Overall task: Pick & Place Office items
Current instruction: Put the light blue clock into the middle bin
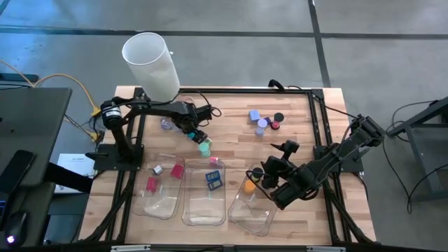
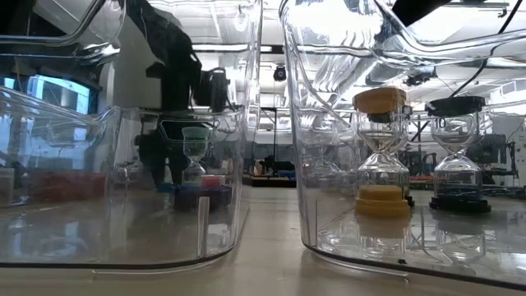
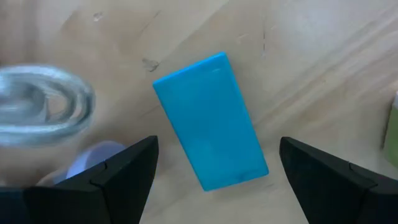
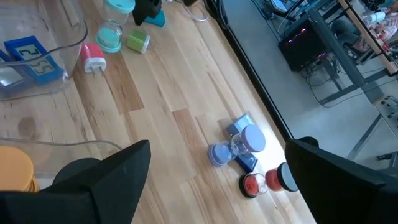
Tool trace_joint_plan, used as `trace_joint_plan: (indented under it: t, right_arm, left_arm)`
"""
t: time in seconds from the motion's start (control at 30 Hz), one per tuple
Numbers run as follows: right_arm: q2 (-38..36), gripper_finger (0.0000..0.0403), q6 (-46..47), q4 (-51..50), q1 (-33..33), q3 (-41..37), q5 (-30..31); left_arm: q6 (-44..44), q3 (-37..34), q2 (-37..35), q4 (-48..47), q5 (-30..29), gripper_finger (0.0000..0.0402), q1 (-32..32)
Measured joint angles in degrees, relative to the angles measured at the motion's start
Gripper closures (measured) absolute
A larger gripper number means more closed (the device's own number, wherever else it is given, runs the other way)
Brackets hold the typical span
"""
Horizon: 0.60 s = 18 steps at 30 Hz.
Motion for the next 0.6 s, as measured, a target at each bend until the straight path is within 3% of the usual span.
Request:
trace_joint_plan:
  t: [0.37, 0.6]
  right_arm:
    - [0.0, 0.0041, -0.04, 0.57, 0.0, 0.0, -0.02]
    - [0.0, 0.0041, -0.13, 0.7, 0.0, 0.0, 0.0]
  left_arm:
    - [2.84, 0.26, 2.31, 1.44, 2.13, 0.0074, 0.17]
    - [9.35, 0.21, 2.36, 2.46, -5.09, 0.0074, -1.85]
